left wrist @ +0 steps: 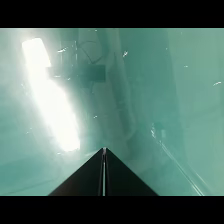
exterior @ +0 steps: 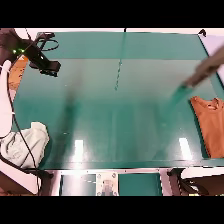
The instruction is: Fold the shirts.
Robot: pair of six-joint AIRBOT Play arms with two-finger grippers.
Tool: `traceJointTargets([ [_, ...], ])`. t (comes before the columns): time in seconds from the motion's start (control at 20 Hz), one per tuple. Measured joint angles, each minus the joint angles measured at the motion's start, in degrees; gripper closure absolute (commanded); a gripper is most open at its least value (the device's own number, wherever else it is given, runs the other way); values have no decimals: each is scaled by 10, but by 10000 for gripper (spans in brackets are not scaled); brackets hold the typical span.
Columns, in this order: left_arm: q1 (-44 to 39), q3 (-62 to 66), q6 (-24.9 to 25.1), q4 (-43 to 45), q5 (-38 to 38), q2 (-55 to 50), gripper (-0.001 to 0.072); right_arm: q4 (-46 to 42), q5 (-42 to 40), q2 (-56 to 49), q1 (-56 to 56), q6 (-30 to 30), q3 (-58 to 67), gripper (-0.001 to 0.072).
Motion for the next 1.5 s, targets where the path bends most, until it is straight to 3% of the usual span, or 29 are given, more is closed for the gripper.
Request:
traceJointTargets([
  [0.45, 0, 0, -9, -12, -3, 0, 682, -179, 100, 28, -141, 121, -1, 694],
  [0.85, 0, 0, -10, -14, -10, 0, 682, -53, 2, 35, -136, 153, -1, 693],
  [1.1, 0, 0, -10, -14, -10, 0, 683, -40, -5, 41, -133, 187, -1, 694],
  [1.25, 0, 0, -10, -14, -10, 0, 682, -93, 35, 53, -132, 222, -4, 694],
  [1.5, 0, 0, -10, -14, -10, 0, 682, -264, 124, 92, -138, 245, -47, 695],
])
